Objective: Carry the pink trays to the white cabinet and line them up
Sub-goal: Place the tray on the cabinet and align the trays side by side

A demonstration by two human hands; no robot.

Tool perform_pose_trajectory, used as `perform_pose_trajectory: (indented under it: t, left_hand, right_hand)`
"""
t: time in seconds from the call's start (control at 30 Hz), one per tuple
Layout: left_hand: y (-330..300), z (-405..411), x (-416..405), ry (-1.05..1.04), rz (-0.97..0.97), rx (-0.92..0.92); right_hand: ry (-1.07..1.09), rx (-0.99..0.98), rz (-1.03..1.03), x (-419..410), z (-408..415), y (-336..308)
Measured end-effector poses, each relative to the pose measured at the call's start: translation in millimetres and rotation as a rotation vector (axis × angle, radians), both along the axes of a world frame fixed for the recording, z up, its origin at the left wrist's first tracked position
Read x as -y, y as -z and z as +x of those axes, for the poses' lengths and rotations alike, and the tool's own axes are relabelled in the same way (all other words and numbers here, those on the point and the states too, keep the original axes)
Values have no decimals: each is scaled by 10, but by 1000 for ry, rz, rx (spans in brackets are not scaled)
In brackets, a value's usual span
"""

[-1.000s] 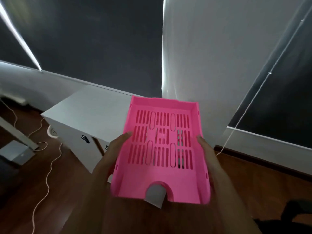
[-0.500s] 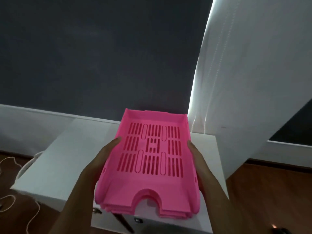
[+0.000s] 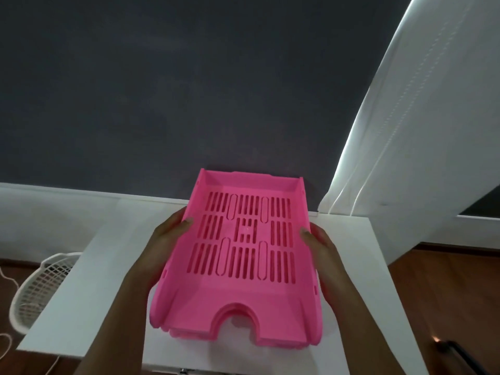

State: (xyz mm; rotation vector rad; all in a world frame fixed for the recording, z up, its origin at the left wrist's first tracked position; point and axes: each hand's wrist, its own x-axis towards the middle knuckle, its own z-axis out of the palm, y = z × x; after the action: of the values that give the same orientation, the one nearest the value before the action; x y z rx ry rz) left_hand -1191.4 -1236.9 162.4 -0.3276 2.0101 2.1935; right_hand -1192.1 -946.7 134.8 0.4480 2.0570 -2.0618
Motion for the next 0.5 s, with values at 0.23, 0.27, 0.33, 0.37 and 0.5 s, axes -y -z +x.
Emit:
perform_pose_trajectory:
  t: [0.23, 0.27, 0.33, 0.37, 0.5]
  left_hand:
    - [-261, 45, -277, 13, -51, -132]
    - [-334, 59, -376, 18, -65, -148]
    - [-420, 71, -636, 26, -54, -169]
    - [-452, 79, -803, 21, -40, -173]
    - [-318, 102, -1513, 17, -39, -166]
  right_hand:
    - [-26, -84, -60, -124, 167, -110]
    - [-7, -83, -60, -228, 165, -148]
    - [2, -86, -42, -507, 147, -245]
    - [-2, -86, -21, -675, 125, -291]
    - [33, -73, 44, -1438, 69, -393]
